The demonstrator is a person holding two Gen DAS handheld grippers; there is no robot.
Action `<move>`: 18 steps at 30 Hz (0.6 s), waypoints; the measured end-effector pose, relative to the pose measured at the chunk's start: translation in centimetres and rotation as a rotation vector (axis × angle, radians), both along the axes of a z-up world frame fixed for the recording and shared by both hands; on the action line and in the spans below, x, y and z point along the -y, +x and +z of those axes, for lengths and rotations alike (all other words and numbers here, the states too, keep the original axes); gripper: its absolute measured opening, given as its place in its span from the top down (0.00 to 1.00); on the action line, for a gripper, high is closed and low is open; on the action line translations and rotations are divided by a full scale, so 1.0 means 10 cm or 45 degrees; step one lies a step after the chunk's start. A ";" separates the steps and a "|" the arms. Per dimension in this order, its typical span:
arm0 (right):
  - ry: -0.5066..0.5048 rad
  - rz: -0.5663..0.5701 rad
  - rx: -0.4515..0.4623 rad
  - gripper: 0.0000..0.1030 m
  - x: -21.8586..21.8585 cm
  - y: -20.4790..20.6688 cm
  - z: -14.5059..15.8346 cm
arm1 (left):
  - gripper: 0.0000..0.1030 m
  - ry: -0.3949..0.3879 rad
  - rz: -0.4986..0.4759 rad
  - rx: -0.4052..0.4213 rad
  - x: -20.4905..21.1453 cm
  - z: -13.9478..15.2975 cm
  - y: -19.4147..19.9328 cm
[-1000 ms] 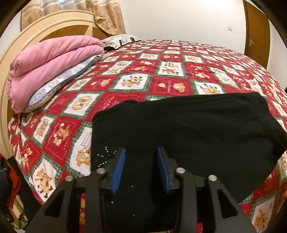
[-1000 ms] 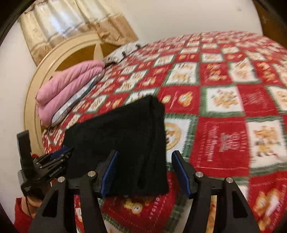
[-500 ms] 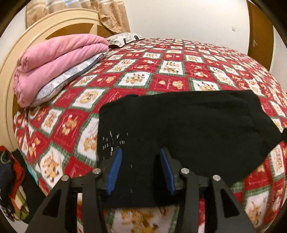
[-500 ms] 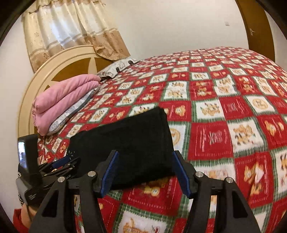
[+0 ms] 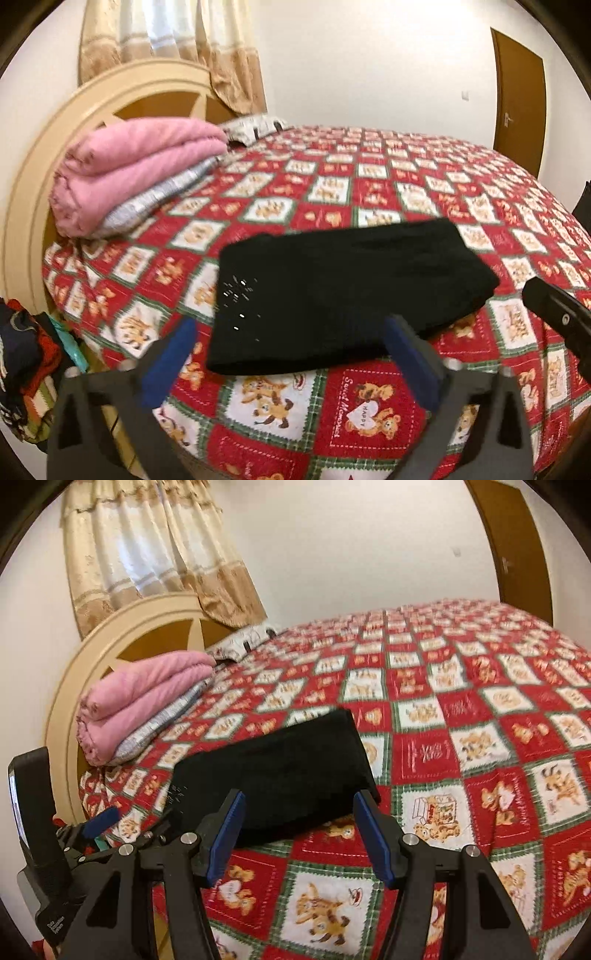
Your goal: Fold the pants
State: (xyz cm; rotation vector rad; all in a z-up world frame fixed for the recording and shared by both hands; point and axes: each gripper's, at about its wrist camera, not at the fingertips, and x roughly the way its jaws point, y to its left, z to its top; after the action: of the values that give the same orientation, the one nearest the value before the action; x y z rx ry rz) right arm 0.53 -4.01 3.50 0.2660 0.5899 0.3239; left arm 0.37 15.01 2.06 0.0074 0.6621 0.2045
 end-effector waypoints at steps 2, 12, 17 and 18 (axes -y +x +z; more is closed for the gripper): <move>-0.004 -0.038 0.032 0.39 0.01 -0.11 0.07 | 0.00 0.001 0.004 0.012 0.00 0.06 -0.05; -0.064 -0.071 0.089 0.39 -0.02 -0.49 0.21 | 0.00 0.020 -0.006 0.065 0.05 0.21 -0.32; -0.058 -0.124 0.137 0.39 0.05 -0.61 0.31 | 0.00 0.045 -0.023 0.052 0.13 0.19 -0.41; -0.054 -0.133 0.142 0.39 0.06 -0.63 0.32 | 0.00 0.045 -0.023 0.051 0.14 0.19 -0.42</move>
State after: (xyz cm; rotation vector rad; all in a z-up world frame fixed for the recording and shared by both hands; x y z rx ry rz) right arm -5.75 -4.65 6.69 0.2358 0.4708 0.2235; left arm -3.84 13.64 4.00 0.0432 0.6183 0.1982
